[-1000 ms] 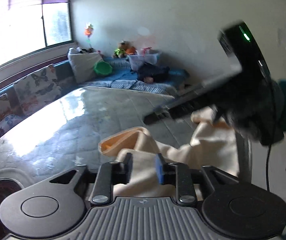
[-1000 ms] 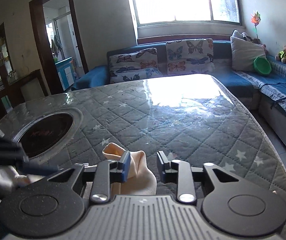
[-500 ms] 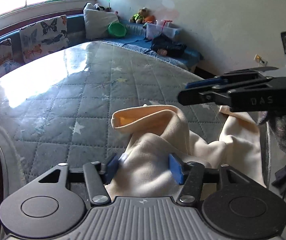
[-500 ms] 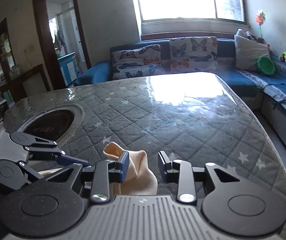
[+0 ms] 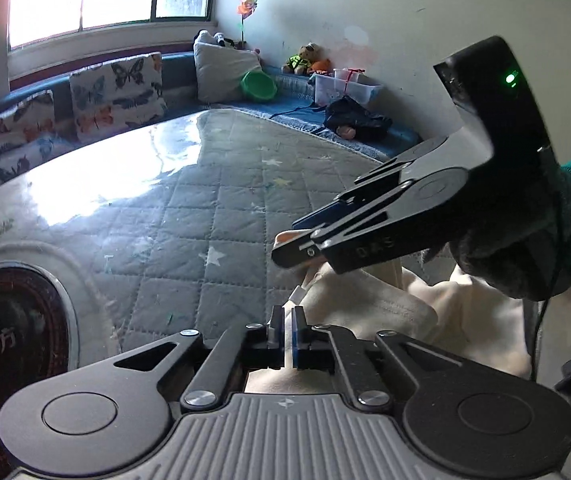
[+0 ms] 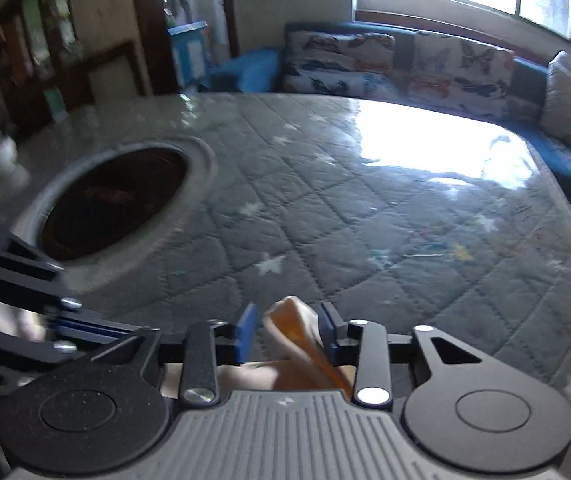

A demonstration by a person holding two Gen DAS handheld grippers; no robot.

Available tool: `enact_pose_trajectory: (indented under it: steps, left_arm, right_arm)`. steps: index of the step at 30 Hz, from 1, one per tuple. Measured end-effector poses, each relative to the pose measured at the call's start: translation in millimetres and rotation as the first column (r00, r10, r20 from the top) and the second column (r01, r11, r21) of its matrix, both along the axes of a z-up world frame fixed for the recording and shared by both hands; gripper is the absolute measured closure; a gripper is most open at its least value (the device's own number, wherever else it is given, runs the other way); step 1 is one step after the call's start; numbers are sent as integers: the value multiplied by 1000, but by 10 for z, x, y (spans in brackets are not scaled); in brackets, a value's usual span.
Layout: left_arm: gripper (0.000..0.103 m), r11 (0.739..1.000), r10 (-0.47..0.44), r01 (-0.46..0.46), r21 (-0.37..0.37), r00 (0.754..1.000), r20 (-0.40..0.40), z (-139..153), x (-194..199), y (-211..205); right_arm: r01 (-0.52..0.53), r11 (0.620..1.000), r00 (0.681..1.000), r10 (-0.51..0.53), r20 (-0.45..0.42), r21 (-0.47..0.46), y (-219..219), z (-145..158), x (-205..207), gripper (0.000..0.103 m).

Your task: Fold clothes

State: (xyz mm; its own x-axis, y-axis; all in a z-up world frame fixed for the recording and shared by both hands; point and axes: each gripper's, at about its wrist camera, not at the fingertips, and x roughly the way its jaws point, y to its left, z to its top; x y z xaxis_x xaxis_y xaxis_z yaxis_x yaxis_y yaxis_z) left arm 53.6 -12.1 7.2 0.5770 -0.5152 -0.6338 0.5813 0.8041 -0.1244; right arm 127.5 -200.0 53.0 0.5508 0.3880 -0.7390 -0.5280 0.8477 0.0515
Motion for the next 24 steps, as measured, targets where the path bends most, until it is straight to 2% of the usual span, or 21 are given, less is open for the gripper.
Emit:
enact_pose_trajectory:
  steps: [1, 3, 5, 7, 9, 12, 14, 15, 17, 19, 21, 24]
  left_arm:
    - [92, 1000, 0, 0, -7, 1000, -5, 5, 17, 7]
    - [83, 1000, -18, 18, -15, 1000, -6, 14, 48, -44]
    - [67, 999, -39, 39, -17, 999, -8, 12, 84, -122]
    - [62, 998, -58, 58, -10, 998, -14, -11, 134, -229]
    - [62, 997, -72, 72, -4, 997, -25, -60, 177, -330]
    - [66, 996, -85, 85, 5, 996, -30, -110, 200, -395]
    - [92, 996, -88, 88, 8, 996, -25, -122, 197, -408]
    - [95, 996, -84, 84, 6, 996, -13, -108, 181, -390]
    - [99, 997, -76, 75, 5, 997, 13, -71, 145, -351]
    - [100, 998, -59, 58, 7, 997, 47, -13, 102, -288]
    - [100, 999, -35, 34, 12, 997, 63, 23, 87, -222]
    - [100, 1000, 0, -2, 17, 997, 82, 62, 71, -131]
  right_arm:
    - [13, 1000, 1000, -13, 7, -15, 12, 9, 10, 89]
    - [37, 999, 999, -36, 27, -33, 6, 38, 14, 93]
    - [65, 997, 997, -63, 51, -37, -40, 86, -3, 95]
    - [95, 995, 993, -92, 74, -38, -97, 137, -25, 98]
    - [112, 993, 991, -108, 80, -41, -145, 154, -33, 99]
    - [88, 995, 994, -85, 67, -36, -139, 162, -29, 99]
    - [72, 997, 996, -70, 59, -33, -135, 166, -27, 99]
    - [64, 997, 997, -62, 54, -31, -133, 169, -26, 94]
    - [48, 998, 998, -47, 46, -27, -129, 174, -24, 89]
    - [32, 999, 999, -32, 37, -23, -124, 179, -22, 74]
    - [17, 1000, 999, -16, 29, -19, -120, 183, -19, 66]
    - [-3, 1000, 1000, 3, 0, -30, -45, 122, 38, 66]
